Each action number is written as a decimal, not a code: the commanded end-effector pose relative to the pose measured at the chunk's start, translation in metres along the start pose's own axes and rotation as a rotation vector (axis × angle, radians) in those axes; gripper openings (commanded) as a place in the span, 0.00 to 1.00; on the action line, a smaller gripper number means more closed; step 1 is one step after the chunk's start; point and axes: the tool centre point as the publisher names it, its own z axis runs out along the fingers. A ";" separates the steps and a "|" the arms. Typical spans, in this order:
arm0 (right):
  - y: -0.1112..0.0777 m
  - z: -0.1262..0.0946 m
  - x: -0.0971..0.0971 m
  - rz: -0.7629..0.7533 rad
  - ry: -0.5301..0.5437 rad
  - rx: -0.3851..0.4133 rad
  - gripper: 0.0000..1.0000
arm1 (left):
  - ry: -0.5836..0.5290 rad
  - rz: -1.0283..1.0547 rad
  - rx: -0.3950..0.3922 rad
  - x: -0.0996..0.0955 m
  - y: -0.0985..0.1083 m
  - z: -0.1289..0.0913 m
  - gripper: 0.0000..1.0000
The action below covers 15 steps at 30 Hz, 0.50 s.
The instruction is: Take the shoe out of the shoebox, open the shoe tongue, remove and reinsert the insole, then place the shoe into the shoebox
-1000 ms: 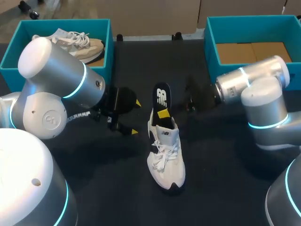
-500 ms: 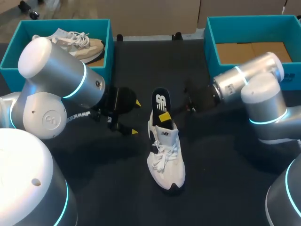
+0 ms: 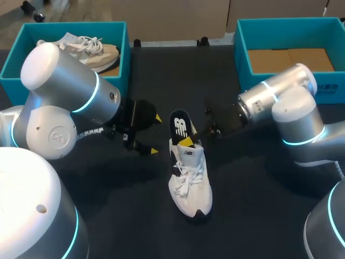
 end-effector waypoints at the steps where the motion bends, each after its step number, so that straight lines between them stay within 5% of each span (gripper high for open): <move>1: 0.006 -0.001 -0.001 -0.007 -0.021 0.017 0.13 | 0.000 0.000 -0.003 0.000 0.000 0.000 1.00; 5: 0.013 -0.008 0.003 -0.021 -0.039 0.023 0.25 | 0.000 0.000 -0.003 0.000 0.000 0.000 1.00; 15: 0.026 -0.023 0.000 -0.049 -0.078 0.050 0.27 | 0.000 0.000 -0.003 0.000 0.000 0.000 1.00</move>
